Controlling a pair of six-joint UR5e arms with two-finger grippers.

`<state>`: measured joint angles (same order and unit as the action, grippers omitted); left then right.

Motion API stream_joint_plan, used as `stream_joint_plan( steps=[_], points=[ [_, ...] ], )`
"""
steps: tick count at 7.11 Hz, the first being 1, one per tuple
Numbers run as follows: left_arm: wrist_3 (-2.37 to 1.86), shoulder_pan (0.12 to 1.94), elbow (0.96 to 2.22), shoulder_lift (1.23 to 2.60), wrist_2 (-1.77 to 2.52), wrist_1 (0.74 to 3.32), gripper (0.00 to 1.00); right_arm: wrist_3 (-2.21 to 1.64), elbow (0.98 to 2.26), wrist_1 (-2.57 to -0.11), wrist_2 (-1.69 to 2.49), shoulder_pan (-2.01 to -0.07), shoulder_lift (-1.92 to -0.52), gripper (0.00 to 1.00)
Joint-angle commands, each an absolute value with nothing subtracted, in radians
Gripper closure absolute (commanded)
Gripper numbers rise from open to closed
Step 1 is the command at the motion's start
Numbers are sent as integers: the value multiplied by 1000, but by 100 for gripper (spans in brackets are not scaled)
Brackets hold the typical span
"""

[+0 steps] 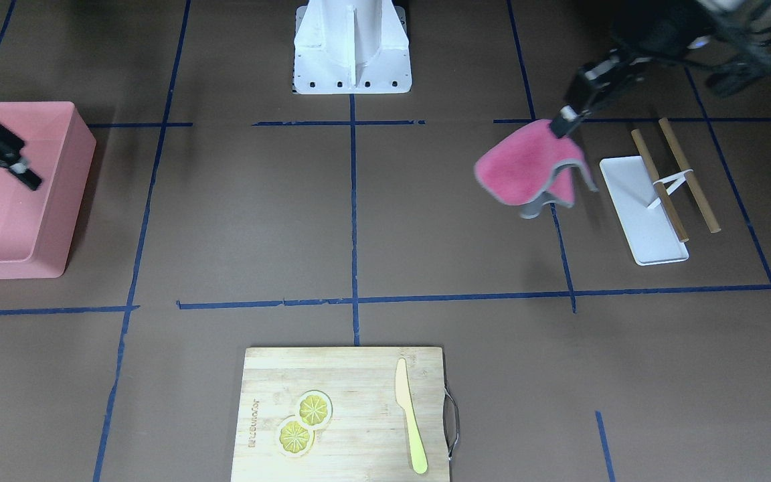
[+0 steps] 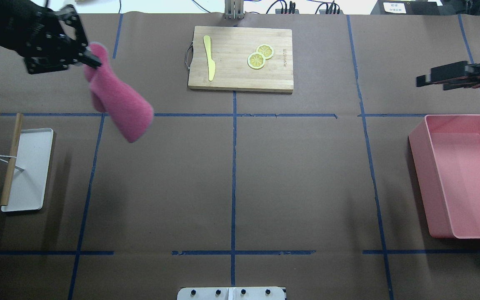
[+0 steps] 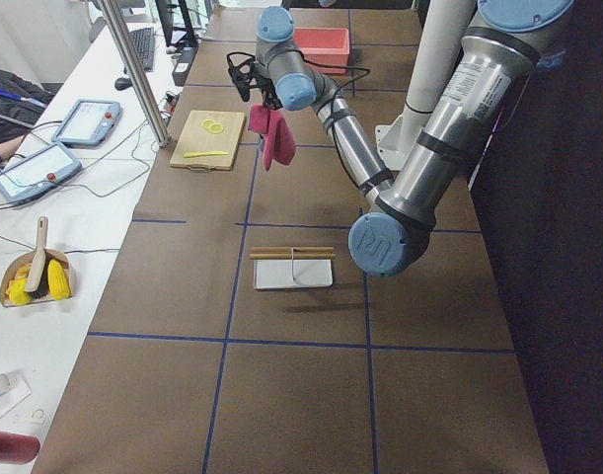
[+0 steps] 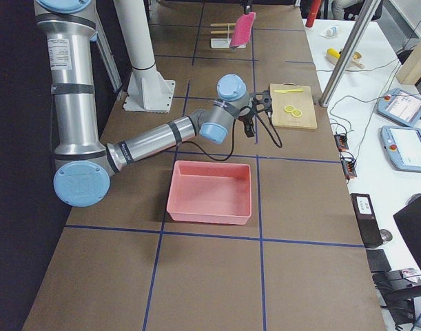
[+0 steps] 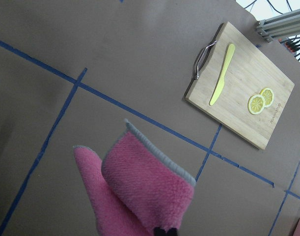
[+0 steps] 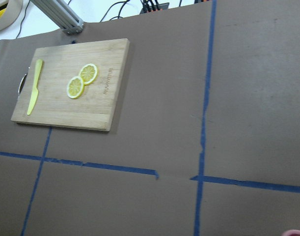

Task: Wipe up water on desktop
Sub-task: 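Lift the pink cloth with the left gripper while the right arm approaches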

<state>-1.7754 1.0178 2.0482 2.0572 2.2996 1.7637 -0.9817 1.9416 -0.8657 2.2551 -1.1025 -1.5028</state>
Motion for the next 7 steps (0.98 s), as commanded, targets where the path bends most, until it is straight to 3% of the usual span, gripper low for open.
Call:
stream_joint_plan(
  steps=[1,3,7],
  points=[
    [-1989,939,2001,2124,2195,1877,100,-1005,2012,-864,2125,-955,-1429,0],
    [-1982,922,1909,2157,2191,2052,100,-987,2031,-865,1986,-777,-1353,0],
    [-1940,770,1838,2272,2189,2066,100,-792,2028,-877,1717,-534,-1302,0]
  ],
)
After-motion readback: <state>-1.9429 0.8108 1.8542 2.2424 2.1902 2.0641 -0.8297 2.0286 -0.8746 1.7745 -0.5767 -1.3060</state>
